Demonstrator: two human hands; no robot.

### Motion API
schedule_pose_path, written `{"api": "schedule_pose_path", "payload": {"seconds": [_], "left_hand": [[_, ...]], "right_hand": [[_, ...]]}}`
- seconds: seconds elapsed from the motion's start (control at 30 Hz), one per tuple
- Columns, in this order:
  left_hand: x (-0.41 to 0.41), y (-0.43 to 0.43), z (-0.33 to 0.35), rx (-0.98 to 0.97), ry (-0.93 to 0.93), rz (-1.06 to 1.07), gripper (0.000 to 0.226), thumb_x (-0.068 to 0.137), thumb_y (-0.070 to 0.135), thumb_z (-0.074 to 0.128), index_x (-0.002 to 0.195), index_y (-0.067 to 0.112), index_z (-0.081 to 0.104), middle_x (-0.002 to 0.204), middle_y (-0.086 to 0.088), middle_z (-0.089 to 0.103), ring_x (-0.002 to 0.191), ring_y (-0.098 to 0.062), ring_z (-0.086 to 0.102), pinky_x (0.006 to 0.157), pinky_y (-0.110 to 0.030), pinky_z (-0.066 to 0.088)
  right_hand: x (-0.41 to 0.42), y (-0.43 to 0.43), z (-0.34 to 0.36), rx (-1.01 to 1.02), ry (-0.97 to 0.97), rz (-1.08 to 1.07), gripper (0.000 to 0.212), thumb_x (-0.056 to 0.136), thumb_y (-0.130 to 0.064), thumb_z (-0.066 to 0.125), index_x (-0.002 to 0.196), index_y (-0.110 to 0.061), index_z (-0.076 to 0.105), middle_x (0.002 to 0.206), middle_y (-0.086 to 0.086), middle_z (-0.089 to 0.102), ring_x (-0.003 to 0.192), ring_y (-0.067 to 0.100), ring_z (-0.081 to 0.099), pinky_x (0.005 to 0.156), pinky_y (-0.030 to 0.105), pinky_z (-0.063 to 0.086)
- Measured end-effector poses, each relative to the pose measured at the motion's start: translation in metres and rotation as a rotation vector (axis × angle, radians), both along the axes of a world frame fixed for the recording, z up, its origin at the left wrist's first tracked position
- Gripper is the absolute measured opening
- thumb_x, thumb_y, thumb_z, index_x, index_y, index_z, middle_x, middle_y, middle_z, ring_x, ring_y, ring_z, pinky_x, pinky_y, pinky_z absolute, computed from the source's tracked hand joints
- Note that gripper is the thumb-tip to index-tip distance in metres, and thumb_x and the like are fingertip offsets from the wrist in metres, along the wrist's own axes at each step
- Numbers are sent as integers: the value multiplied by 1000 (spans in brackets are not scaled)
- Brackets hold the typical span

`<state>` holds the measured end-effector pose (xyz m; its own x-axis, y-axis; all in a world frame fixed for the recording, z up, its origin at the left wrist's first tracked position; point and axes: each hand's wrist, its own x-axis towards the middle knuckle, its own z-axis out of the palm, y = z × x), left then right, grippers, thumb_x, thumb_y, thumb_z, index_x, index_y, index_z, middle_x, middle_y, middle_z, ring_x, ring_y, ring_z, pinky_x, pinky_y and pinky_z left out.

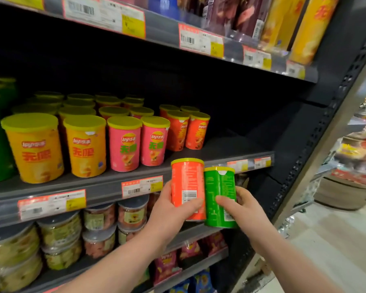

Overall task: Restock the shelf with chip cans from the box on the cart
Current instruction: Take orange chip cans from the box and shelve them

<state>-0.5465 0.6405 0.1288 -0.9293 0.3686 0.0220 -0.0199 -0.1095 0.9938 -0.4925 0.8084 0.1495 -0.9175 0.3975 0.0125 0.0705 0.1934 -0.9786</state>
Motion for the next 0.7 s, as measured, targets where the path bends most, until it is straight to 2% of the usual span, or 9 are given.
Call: {"api": "schedule_pose_path", "payload": {"seconds": [0.07, 0.17, 0.27, 0.33, 0.4, 0.5, 0.57, 0.7], "left_hand": [[-12, 7, 3, 16, 1, -3, 46, 77, 23, 76, 112, 39, 49, 103, 13, 67, 92, -3, 66, 79, -20, 51], [-27, 18, 10, 32, 26, 16, 48, 76, 23, 79, 110, 41, 49, 101, 16, 67, 87, 3, 65, 70, -13, 50], [-42, 30, 17, 41, 48, 41, 62, 67, 29, 83, 117, 39, 48, 102, 14, 68, 88, 1, 67, 75, -17, 51], [-52, 39, 23, 42, 90, 80, 53, 71, 27, 81, 111, 41, 48, 99, 16, 68, 86, 4, 66, 73, -16, 50], [-62, 50, 28, 51, 136, 151, 51, 71, 28, 81, 109, 40, 49, 96, 16, 69, 87, 3, 66, 73, -16, 51], [-73, 69, 38, 41, 189, 245, 64, 58, 39, 80, 115, 35, 51, 97, 13, 70, 90, -2, 67, 70, -15, 52], [-79, 81, 46, 22, 218, 305, 67, 58, 45, 86, 115, 38, 50, 98, 14, 70, 90, -1, 67, 70, -14, 52], [-88, 104, 55, -54, 267, 440, 47, 75, 26, 74, 106, 47, 45, 96, 15, 67, 84, 10, 64, 63, -5, 47]], "right_hand": [[-14, 10, 6, 7, 4, -11, 26, 83, -24, 70, 103, -29, 55, 98, -6, 69, 85, 10, 69, 66, 22, 51], [-39, 28, 14, 12, 15, 4, 29, 82, -24, 70, 109, -24, 58, 100, -2, 71, 86, 14, 71, 72, 29, 55], [-69, 50, 25, 36, 42, 27, 25, 82, -24, 70, 106, -24, 60, 99, 0, 71, 88, 17, 70, 76, 33, 55], [-91, 66, 32, 43, 71, 35, 26, 83, -25, 70, 105, -25, 58, 100, 0, 70, 90, 18, 69, 80, 34, 54], [-115, 83, 40, 81, 93, 61, 34, 83, -28, 69, 113, -22, 55, 103, -1, 68, 92, 17, 67, 82, 35, 53], [-146, 108, 52, 116, 123, 100, 34, 84, -29, 68, 113, -22, 52, 100, -2, 65, 91, 17, 65, 80, 35, 52], [-166, 123, 56, 136, 144, 131, 38, 83, -27, 69, 114, -22, 49, 100, -2, 64, 92, 18, 65, 83, 38, 52], [-201, 147, 58, 95, 178, 183, 33, 83, -15, 68, 111, -20, 50, 95, 2, 64, 82, 15, 63, 69, 28, 49]]}}
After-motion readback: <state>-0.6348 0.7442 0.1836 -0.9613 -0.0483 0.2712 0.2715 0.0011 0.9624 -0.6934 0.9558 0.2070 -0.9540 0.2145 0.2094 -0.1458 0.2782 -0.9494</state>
